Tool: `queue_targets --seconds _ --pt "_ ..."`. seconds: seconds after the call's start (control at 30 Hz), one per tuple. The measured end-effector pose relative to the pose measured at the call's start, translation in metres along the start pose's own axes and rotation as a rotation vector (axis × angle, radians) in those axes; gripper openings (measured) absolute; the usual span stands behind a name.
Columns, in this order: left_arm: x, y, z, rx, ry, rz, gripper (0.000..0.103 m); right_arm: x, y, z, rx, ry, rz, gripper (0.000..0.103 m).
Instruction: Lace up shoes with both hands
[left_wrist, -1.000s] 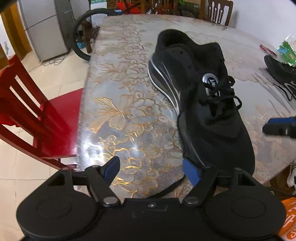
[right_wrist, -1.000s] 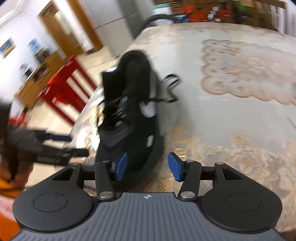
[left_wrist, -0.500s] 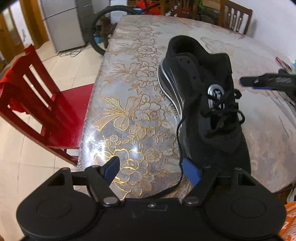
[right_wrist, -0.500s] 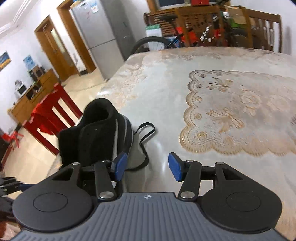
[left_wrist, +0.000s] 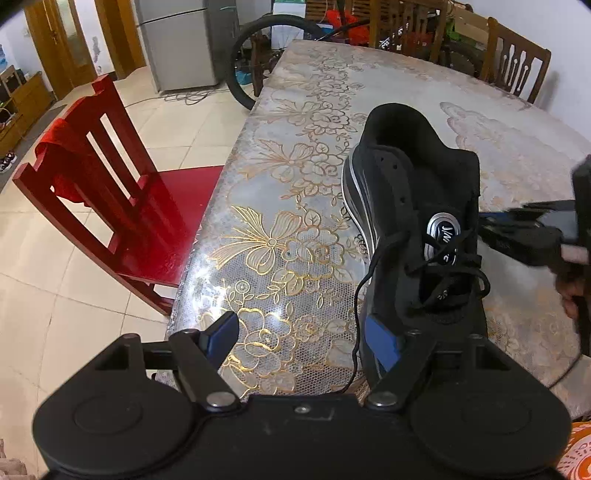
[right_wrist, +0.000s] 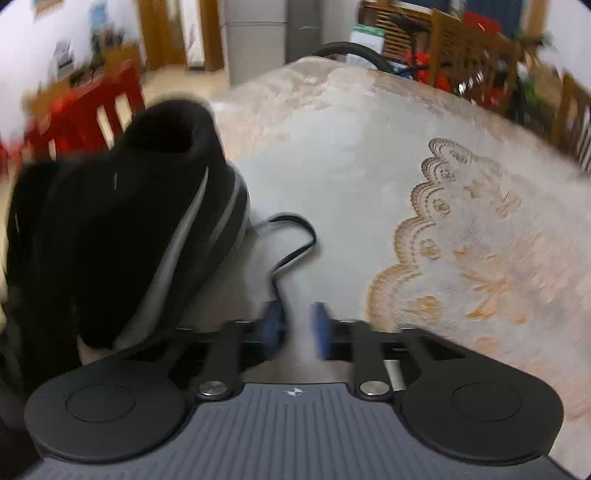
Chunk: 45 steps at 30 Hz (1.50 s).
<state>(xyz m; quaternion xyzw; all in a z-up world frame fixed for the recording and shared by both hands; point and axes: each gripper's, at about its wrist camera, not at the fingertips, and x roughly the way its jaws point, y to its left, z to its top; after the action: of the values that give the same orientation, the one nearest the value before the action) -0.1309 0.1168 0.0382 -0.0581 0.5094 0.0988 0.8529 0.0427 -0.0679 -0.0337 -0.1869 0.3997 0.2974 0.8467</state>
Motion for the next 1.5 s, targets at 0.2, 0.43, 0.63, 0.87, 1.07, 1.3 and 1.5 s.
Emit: queue_targets --seconds 0.2,0.43,0.63,0.87,1.07,1.3,1.5 --pt "0.002 -0.005 0.004 -0.010 0.005 0.012 0.073 -0.027 -0.027 -0.025 -0.083 0.076 -0.025 0.009" --pt "0.000 -0.012 0.009 -0.001 0.008 0.037 0.073 -0.056 -0.058 -0.021 -0.068 0.113 0.073 0.033" --pt "-0.004 -0.013 0.009 -0.026 0.009 0.063 0.073 -0.063 -0.051 -0.014 -0.443 0.098 0.222 0.040" --pt "-0.012 -0.018 0.007 -0.067 -0.023 0.078 0.073 -0.042 -0.049 -0.017 -0.504 0.172 0.316 0.036" --pt "-0.027 -0.026 0.014 -0.061 -0.111 0.023 0.073 -0.053 -0.042 -0.025 -0.467 0.107 0.342 0.001" --pt "-0.007 -0.035 0.024 -0.075 -0.180 -0.031 0.073 -0.144 -0.009 0.021 -0.415 -0.213 0.467 0.001" --pt "0.013 -0.031 0.024 -0.146 -0.198 0.007 0.073 -0.160 0.052 0.049 -0.534 -0.317 0.586 0.001"
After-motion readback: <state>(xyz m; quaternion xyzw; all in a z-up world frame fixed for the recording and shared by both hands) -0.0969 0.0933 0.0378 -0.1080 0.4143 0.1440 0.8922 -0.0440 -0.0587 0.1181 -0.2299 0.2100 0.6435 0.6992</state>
